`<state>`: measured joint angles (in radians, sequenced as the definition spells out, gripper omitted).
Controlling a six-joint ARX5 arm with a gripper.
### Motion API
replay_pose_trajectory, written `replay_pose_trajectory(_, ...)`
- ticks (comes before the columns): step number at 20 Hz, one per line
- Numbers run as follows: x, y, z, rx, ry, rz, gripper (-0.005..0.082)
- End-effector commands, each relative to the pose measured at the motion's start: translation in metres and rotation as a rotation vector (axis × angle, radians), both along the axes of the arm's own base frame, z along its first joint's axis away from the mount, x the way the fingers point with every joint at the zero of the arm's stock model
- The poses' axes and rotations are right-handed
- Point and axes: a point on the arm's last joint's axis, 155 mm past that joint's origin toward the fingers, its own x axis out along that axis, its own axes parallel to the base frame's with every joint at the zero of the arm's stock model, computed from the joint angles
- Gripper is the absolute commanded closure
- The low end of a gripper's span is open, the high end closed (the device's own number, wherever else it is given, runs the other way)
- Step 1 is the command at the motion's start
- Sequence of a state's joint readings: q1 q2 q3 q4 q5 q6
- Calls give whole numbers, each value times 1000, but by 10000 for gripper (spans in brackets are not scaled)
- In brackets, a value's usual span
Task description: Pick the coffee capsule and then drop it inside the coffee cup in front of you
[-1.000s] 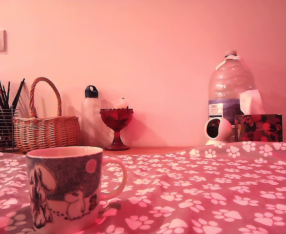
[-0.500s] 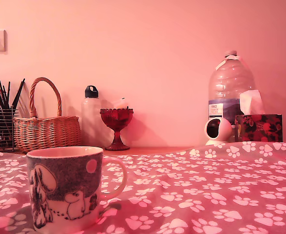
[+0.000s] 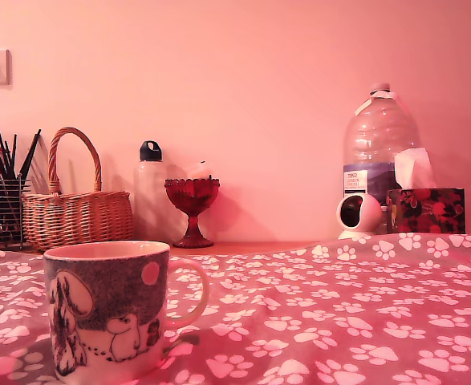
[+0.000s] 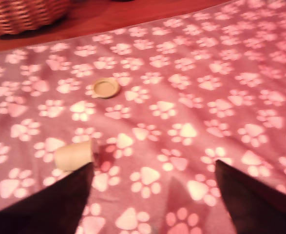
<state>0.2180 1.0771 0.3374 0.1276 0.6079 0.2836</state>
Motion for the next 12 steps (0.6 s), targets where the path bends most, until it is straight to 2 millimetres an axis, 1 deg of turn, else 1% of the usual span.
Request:
replay_pose_trajectory(1,-5,-1,-15,-19,51,3,10)
replay_pose_trajectory(2,-4,3,-20,-6,60,18,10)
replay_pose_trajectory(6,3,6,-33,-15,59,43,6)
replay_pose_trajectory(7,5,10,-37,-3,49,60,6)
replay_pose_trajectory(9,12,18,-37,12,13,84,6)
replay_pose_trajectory(12,22,29,-32,9,-30,122,6)
